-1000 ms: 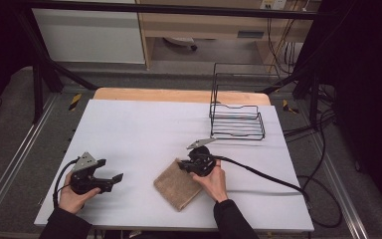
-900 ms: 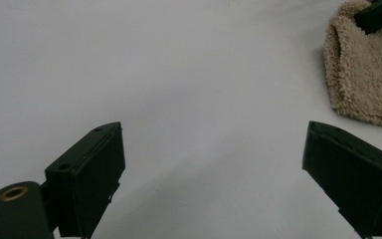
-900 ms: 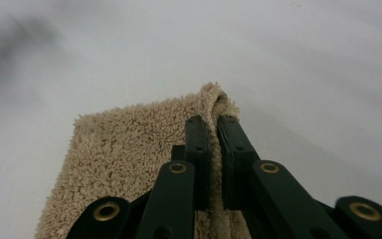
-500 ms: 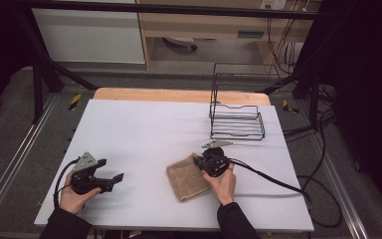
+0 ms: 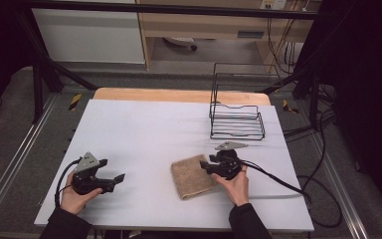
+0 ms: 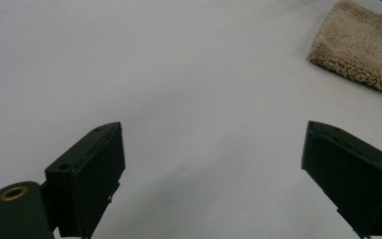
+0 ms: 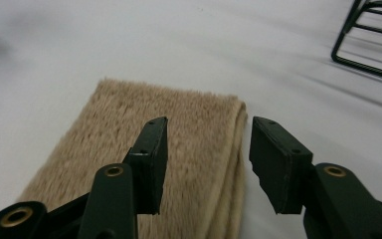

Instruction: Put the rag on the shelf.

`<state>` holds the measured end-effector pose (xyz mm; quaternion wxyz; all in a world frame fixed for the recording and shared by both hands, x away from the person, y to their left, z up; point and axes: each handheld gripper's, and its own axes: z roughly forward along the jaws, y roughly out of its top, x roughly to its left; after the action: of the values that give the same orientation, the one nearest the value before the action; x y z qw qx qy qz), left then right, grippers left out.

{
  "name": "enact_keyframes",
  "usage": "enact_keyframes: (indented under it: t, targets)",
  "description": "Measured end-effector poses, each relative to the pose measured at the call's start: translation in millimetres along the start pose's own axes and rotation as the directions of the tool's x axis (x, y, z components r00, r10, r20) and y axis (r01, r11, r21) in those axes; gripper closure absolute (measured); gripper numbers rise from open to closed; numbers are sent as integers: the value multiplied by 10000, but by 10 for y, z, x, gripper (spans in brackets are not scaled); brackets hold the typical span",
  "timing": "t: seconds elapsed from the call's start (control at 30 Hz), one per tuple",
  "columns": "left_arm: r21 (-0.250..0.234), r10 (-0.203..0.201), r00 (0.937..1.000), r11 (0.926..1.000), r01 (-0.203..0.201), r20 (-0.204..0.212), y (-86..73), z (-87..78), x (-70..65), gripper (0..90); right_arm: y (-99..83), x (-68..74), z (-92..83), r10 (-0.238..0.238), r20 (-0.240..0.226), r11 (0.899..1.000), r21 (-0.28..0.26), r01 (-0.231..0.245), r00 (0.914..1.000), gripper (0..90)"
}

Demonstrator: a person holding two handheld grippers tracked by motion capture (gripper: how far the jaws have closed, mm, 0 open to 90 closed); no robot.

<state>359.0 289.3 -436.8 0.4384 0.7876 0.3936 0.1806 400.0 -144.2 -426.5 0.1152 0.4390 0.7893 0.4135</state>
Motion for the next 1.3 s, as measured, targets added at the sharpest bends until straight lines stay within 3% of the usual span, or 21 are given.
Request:
enact_keyframes:
  t: [0.07,0.27,0.33,0.37,0.43,0.47,0.5,0.53,0.57,0.67,0.73,0.77,0.83,0.9,0.93,1.03,1.13,1.3]
  targets:
    - [20,11,10000,10000,-11,-22,4,4,-4,101,-129,-18,-151,-118,-160,9997,212,121,9998,451]
    - [38,41,10000,10000,-41,13,9,15,-23,102,-387,-38,-157,-175,-510,9946,1010,226,9985,449]
    - [84,35,10000,10000,-35,60,7,19,-21,103,-437,-43,-130,-95,-713,9954,949,162,9974,482]
    - [99,28,10000,9999,-29,62,7,21,-23,103,-439,-33,-135,65,-863,9952,983,20,9963,567]
    - [82,82,9999,9999,-83,69,9,13,-28,103,-447,-24,-134,113,-902,9953,966,-25,9959,576]
    - [44,65,10000,10000,-65,54,10,13,-31,103,-468,-2,-138,53,-810,9962,872,18,9967,617]
    - [10,35,10000,10000,-35,47,11,12,-30,105,-475,16,-150,257,-970,9956,918,-167,9950,704]
    - [-6,-21,10000,10000,21,67,11,15,-27,105,-475,16,-150,257,-970,9956,918,-167,9950,704]
    - [29,-61,10000,10000,60,77,11,20,-28,108,-480,33,-150,522,-1200,9944,976,-405,9914,789]
    - [32,15,10000,10000,-15,85,14,17,-37,107,-482,53,-147,708,-1209,9932,1007,-587,9901,811]
    - [19,0,10000,10000,0,99,18,18,-41,108,-486,76,-151,1098,-1223,9900,1015,-976,9864,821]
    - [24,22,10000,10000,-22,95,19,19,-44,108,-486,76,-151,1098,-1223,9900,1015,-976,9864,821]
    - [30,49,9999,10000,-50,110,20,20,-50,108,-500,132,-150,1613,-1162,9839,962,-1505,9800,822]
    - [6,42,9999,10000,-42,109,22,16,-50,108,-501,157,-150,1592,-1044,9843,937,-1497,9817,822]
    - [-12,23,9999,10000,-22,115,24,12,-47,108,-499,247,-149,1635,-966,9840,876,-1553,9818,821]
    - [-16,16,9999,10000,-15,120,24,11,-49,108,-510,297,-136,1766,-1074,9823,819,-1683,9784,820]
    - [4,37,9999,10000,-37,123,28,14,-62,108,-511,301,-138,1688,-932,9836,800,-1617,9812,802]
    - [60,8,9999,10000,-9,161,59,26,-102,98,-494,186,-180,799,-745,9954,596,-755,9940,604]
